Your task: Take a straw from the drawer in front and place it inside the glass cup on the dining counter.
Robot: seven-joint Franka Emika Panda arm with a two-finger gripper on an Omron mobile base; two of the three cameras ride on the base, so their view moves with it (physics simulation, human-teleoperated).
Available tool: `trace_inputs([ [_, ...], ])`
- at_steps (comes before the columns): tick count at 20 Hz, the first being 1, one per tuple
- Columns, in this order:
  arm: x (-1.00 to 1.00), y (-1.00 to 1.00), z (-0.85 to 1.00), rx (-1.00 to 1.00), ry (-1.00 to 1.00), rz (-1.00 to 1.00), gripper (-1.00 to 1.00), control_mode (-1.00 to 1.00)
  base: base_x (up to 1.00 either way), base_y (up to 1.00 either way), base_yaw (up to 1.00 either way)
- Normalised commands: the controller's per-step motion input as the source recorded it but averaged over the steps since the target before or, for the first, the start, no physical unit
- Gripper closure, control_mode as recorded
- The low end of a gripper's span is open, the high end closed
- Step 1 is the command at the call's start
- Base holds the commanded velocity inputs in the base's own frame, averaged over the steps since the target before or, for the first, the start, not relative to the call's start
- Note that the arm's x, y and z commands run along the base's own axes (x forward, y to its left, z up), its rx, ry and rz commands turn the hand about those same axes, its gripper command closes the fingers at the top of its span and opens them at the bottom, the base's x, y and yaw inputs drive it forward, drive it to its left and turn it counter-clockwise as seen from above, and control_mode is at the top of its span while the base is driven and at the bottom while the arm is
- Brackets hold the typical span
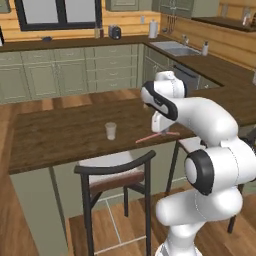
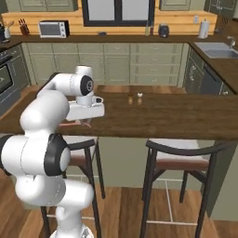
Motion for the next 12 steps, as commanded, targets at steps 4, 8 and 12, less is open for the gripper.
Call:
trace_inputs([
  [4,0.0,0.0,0.0,0.0,0.0,0.0,1.0,1.0,0.85,-0.05,0.2],
  [8,0.0,0.0,0.0,0.0,0.0,0.0,1.0,1.0,0.99,0.0,0.12],
  [12,0.0,0.0,0.0,0.0,0.0,0.0,1.0,1.0,0.97,0.0,0.08],
])
